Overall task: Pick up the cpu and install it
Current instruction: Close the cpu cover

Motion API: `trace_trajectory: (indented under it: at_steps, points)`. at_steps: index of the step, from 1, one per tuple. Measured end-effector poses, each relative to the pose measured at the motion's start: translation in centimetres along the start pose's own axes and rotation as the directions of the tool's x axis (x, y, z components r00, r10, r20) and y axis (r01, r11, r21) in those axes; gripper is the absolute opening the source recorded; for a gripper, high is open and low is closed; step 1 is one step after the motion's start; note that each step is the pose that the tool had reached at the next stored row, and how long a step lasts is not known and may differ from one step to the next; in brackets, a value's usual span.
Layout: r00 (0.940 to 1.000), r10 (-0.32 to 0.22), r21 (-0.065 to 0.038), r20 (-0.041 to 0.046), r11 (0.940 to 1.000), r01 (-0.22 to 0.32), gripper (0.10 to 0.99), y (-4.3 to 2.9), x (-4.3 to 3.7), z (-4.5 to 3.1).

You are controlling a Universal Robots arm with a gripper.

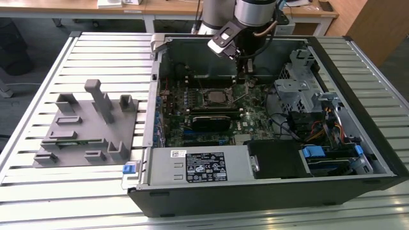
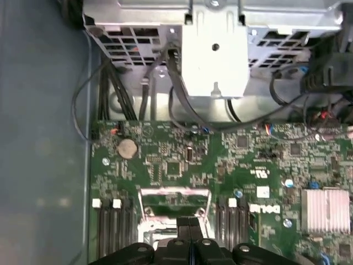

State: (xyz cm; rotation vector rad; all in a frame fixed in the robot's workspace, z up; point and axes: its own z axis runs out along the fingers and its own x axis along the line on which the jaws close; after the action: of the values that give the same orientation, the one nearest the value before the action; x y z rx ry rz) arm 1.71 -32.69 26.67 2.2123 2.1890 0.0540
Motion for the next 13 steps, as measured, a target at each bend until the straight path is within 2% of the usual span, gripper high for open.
trace_trajectory:
  at_steps: [5,13]
  points:
    - [1.0,0.0,0.0,0.0,1.0,0.0,0.106,1.08,0.71,0.23]
    - [1.0,0.0,0.0,0.0004,1.0,0.0,0.106,2.39,0.94,0.61]
